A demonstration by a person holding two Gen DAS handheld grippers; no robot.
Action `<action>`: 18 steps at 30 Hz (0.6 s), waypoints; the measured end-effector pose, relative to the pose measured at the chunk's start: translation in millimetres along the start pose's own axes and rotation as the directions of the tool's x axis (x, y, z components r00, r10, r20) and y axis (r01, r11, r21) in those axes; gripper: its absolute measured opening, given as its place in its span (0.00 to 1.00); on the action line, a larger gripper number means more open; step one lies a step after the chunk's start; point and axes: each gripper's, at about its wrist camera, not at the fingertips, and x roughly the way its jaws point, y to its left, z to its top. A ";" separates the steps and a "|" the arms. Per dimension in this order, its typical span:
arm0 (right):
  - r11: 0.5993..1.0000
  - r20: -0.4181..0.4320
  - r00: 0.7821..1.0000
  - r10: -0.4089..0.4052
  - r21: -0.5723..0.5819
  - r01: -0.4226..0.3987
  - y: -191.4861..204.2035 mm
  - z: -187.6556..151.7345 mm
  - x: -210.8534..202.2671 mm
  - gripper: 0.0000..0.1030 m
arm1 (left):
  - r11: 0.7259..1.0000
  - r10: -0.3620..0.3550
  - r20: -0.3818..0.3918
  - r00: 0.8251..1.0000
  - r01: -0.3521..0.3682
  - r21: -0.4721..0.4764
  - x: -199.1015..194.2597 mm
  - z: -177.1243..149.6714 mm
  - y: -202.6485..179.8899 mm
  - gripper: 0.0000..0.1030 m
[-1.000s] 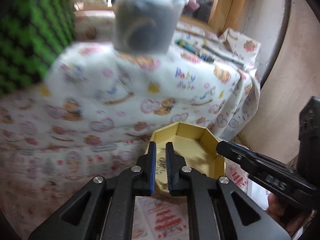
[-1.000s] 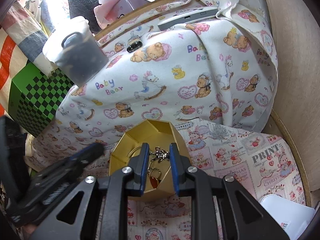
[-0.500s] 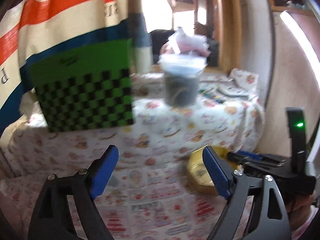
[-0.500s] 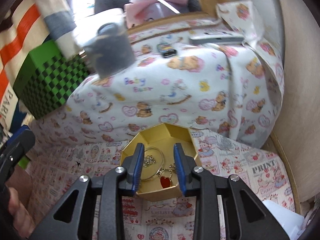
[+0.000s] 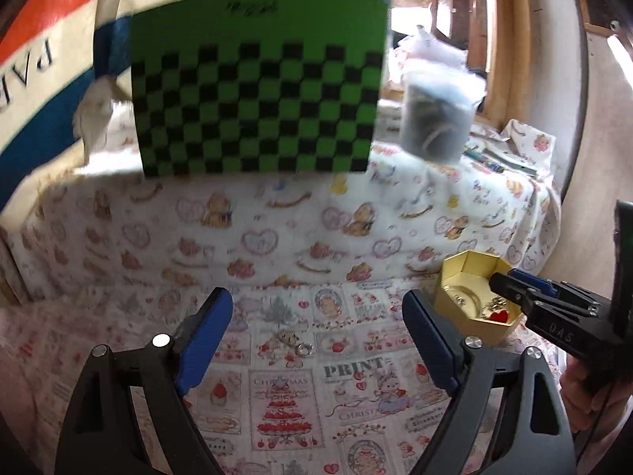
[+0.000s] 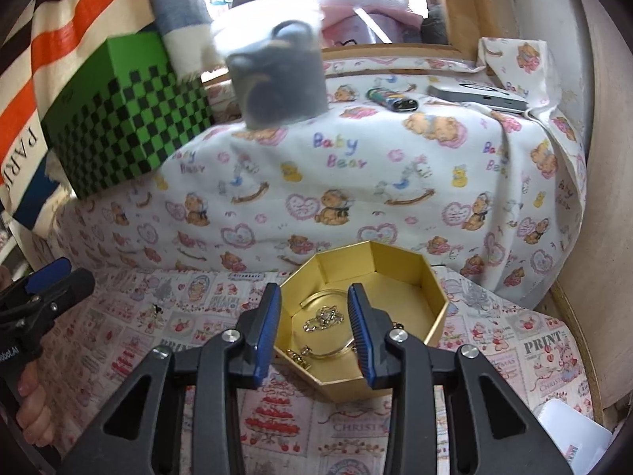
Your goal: Organize jewelry
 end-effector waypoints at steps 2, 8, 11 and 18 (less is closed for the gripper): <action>1.000 0.021 1.000 -0.022 -0.011 0.022 3.1 -2.2 1.5 0.39 | 0.999 0.001 -0.004 1.000 -0.001 0.034 9.9 -2.3 1.2 0.84; 0.997 0.089 0.994 -0.065 -0.027 0.068 9.0 -5.5 -2.8 0.46 | 0.999 -0.008 -0.114 0.993 0.004 -0.039 47.9 -4.7 29.8 0.79; 0.995 0.097 0.992 -0.079 -0.053 0.085 13.3 -6.3 -1.9 0.47 | 0.993 -0.064 -0.156 0.986 0.048 -0.107 56.7 -5.7 41.8 0.72; 0.994 0.093 0.992 -0.082 -0.064 0.088 16.6 -7.4 -1.1 0.47 | 0.990 -0.093 -0.245 0.965 0.063 -0.128 73.2 -12.5 41.1 0.56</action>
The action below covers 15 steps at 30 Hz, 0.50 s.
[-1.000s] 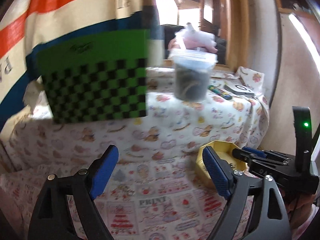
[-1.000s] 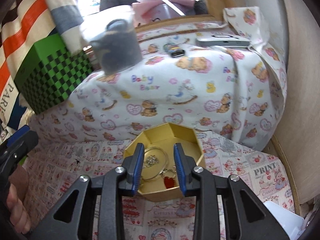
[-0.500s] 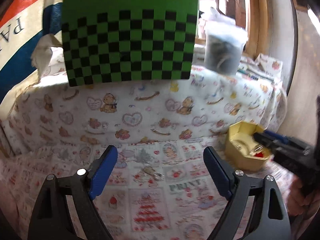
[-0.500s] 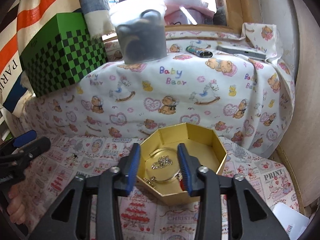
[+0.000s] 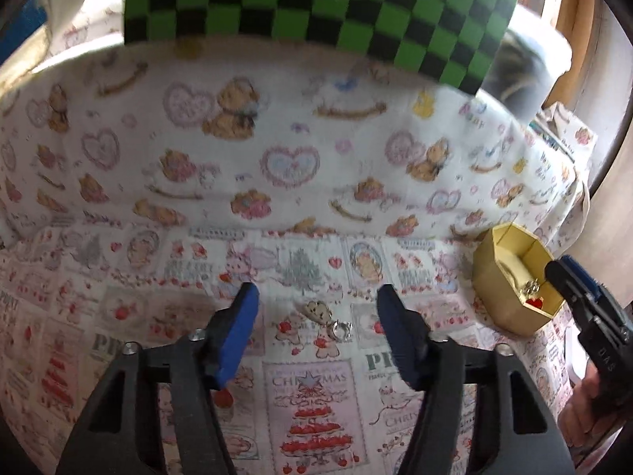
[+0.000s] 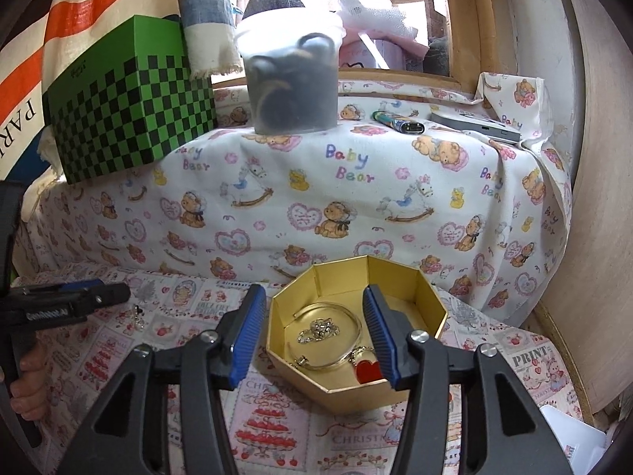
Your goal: Organize jewelry
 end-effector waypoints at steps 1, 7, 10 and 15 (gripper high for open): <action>1.000 -0.001 1.000 0.000 0.002 0.000 -0.5 0.1 0.1 0.48 | 1.000 0.000 -0.013 1.000 0.000 0.001 3.3 -0.3 -0.3 0.52; 1.000 -0.012 1.000 0.002 0.013 -0.002 -3.1 0.1 1.8 0.48 | 1.000 0.023 -0.044 0.999 -0.022 0.020 19.5 -3.4 -1.1 0.30; 1.000 -0.010 1.000 0.003 0.016 -0.003 -3.2 0.3 1.0 0.48 | 0.999 0.028 -0.048 0.998 -0.027 0.026 23.5 -4.2 -1.6 0.25; 1.000 -0.010 1.000 -0.002 0.019 0.002 -3.7 0.4 1.0 0.48 | 0.998 0.049 -0.047 0.998 -0.047 0.043 31.2 -2.9 -11.4 0.17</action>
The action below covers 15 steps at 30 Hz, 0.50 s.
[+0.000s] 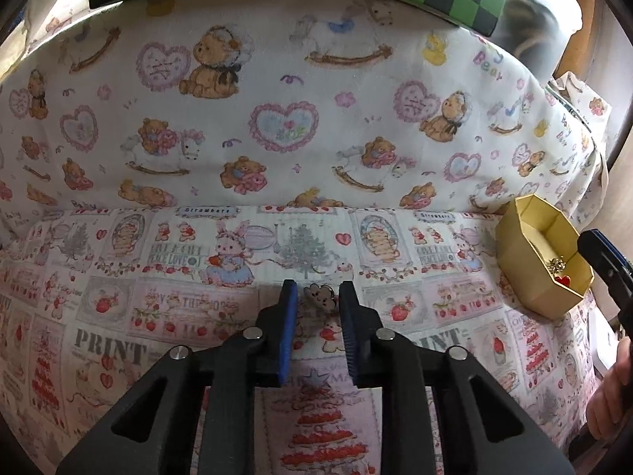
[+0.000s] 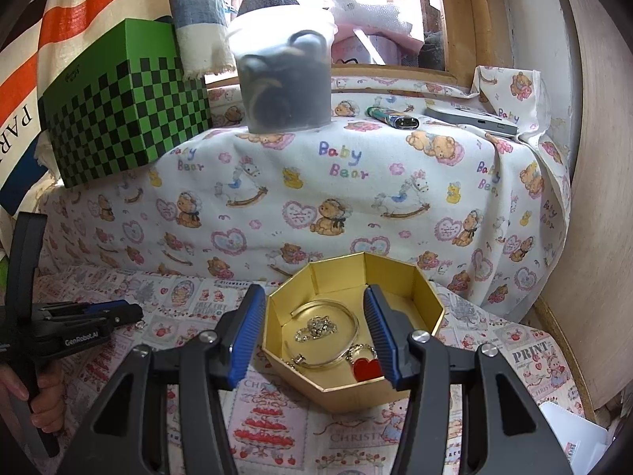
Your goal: Organize jewelry
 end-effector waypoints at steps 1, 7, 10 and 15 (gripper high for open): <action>1.000 0.000 1.000 0.001 0.002 -0.001 -0.4 0.0 0.1 0.48 | 1.000 0.001 -0.001 1.000 -0.001 -0.005 0.2 0.3 0.1 0.13; 1.000 0.002 1.000 -0.002 0.005 0.002 -0.2 0.3 -0.4 0.48 | 1.000 -0.005 -0.003 1.000 0.005 -0.015 -1.8 0.3 7.3 0.08; 1.000 0.000 1.000 -0.003 0.005 0.003 -0.3 0.4 -0.3 0.48 | 1.000 -0.002 0.003 1.000 0.002 -0.011 -7.9 -3.1 10.3 0.07; 1.000 -0.007 1.000 -0.020 0.008 0.020 -1.4 0.7 0.6 0.48 | 1.000 0.021 0.037 0.999 -0.020 -0.017 -22.5 -8.8 11.9 0.06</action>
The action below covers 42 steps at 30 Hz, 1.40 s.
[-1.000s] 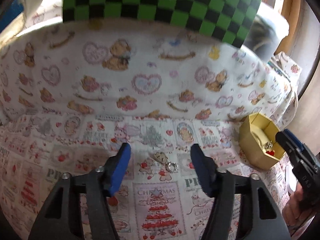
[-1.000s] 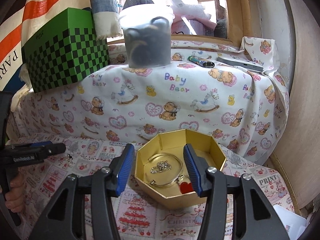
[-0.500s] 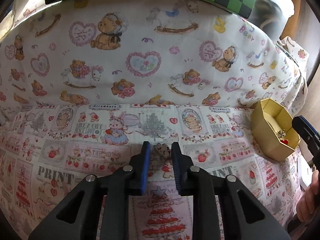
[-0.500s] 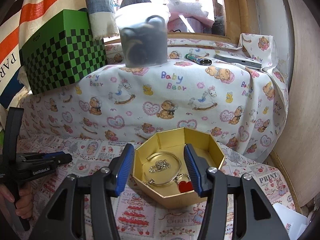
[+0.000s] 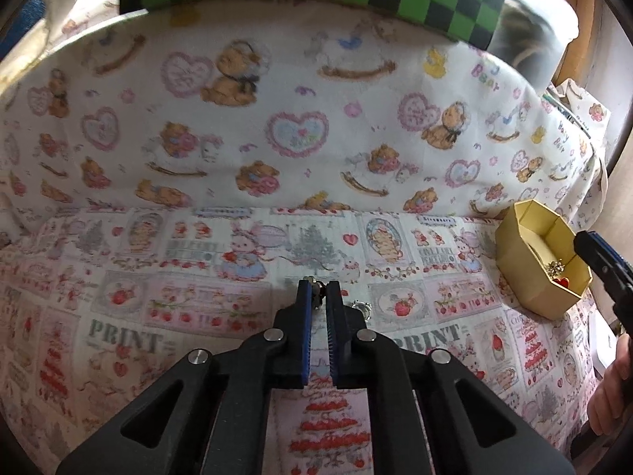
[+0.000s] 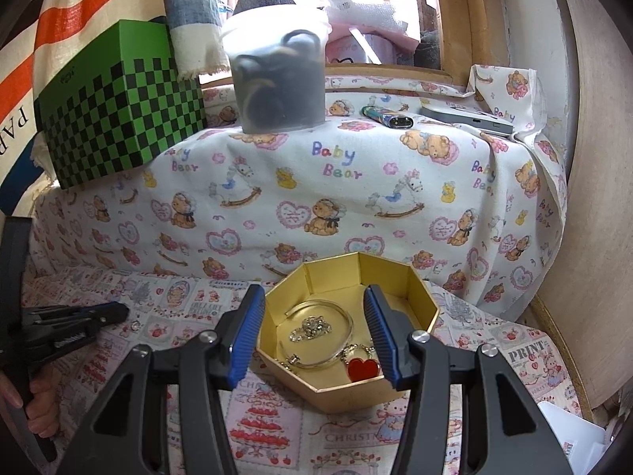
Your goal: Organize jewelry
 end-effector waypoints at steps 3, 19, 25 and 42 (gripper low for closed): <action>1.000 -0.001 1.000 0.004 0.006 -0.004 -0.7 0.3 -0.1 0.48 | 0.999 -0.029 0.026 0.999 0.030 -0.029 -15.8 2.5 5.8 0.05; 0.963 -0.081 0.960 0.268 0.009 -0.268 27.8 6.3 -7.5 0.53 | 0.995 -0.038 0.167 0.985 0.052 -0.086 -93.8 9.8 33.5 0.05; 0.975 -0.262 0.945 0.196 -0.049 -0.216 88.1 6.0 29.0 0.51 | 0.995 -0.018 0.184 0.983 0.035 -0.091 -99.6 11.0 35.2 0.05; 0.972 -0.430 0.889 0.154 -0.098 -0.216 170.8 -9.0 90.0 0.18 | 0.984 0.144 0.130 0.981 -0.128 -0.123 -78.4 5.2 59.2 0.05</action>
